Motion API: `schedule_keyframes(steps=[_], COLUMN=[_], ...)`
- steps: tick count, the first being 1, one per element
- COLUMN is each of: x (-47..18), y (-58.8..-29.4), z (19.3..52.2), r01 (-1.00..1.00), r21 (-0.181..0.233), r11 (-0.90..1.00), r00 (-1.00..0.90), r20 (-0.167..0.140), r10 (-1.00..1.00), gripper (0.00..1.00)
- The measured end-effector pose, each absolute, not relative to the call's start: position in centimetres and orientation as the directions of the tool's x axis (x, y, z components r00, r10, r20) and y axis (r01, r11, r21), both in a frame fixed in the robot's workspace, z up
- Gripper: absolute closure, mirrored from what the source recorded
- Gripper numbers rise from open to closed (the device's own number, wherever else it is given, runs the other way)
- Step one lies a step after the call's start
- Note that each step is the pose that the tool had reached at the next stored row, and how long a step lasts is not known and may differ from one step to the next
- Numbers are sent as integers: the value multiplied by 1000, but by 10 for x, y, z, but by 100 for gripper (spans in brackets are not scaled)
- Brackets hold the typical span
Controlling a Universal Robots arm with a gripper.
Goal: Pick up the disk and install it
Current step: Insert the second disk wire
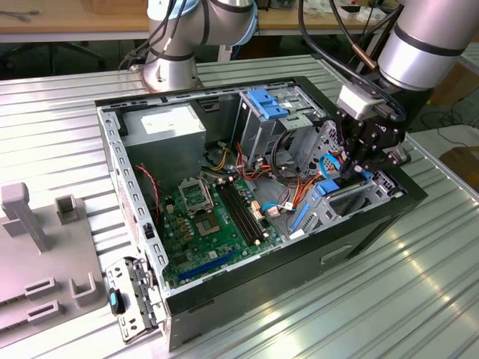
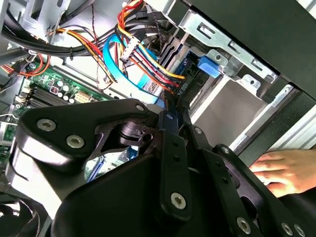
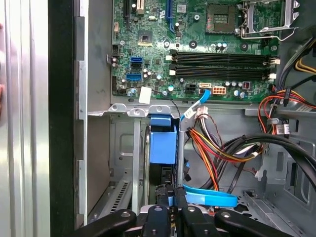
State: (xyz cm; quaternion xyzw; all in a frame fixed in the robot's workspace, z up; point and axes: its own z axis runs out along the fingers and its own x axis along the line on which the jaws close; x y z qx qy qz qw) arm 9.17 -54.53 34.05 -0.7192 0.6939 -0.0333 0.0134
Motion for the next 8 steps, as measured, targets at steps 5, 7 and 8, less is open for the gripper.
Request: schedule_keyframes(steps=[5, 7, 8], x=[92, 92, 92], y=[-545, -545, -545], z=[339, 339, 339], r01=[-997, -997, -997], r21=[-66, -66, -65], r11=[-37, -37, -37], r00=[35, 35, 35], r20=[27, 27, 27], r10=[-999, -999, -999], gripper=[84, 84, 84])
